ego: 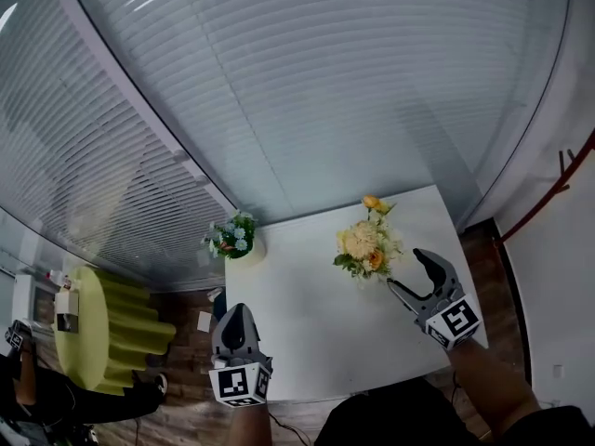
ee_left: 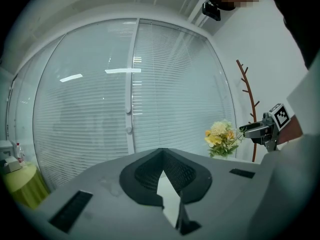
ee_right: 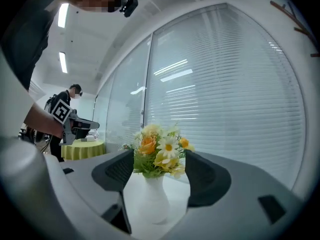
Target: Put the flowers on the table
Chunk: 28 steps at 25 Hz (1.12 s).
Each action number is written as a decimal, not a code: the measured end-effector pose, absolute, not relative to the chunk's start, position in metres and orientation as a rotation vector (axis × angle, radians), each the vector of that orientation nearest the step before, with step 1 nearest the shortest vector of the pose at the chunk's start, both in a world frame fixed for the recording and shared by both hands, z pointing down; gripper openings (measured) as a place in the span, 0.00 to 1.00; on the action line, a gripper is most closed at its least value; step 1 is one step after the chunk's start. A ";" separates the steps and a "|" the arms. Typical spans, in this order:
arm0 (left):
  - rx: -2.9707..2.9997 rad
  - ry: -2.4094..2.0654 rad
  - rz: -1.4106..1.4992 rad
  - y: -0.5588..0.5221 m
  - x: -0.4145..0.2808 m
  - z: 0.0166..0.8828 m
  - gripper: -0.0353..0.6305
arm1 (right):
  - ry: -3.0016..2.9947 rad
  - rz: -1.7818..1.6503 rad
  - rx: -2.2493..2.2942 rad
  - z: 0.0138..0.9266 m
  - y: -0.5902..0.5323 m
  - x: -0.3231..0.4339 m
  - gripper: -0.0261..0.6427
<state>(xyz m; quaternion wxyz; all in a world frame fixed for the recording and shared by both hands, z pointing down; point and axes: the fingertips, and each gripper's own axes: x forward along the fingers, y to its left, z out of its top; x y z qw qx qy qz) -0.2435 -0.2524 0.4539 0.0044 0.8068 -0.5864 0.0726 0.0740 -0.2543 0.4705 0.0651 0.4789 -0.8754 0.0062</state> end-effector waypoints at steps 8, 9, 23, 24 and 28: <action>2.558 -1.833 0.251 -0.232 -0.239 0.439 0.05 | -2.623 0.020 1.534 0.433 -0.241 0.089 0.35; 2.556 -1.835 0.250 -0.231 -0.240 0.438 0.05 | -2.624 0.018 1.541 0.430 -0.241 0.089 0.31; 2.535 -1.851 0.258 -0.220 -0.238 0.439 0.05 | -2.643 0.057 1.496 0.419 -0.238 0.082 0.07; 2.539 -1.851 0.256 -0.220 -0.236 0.438 0.05 | -2.644 0.049 1.498 0.417 -0.237 0.083 0.07; 2.549 -1.845 0.256 -0.222 -0.229 0.437 0.05 | -2.644 0.041 1.507 0.415 -0.238 0.088 0.07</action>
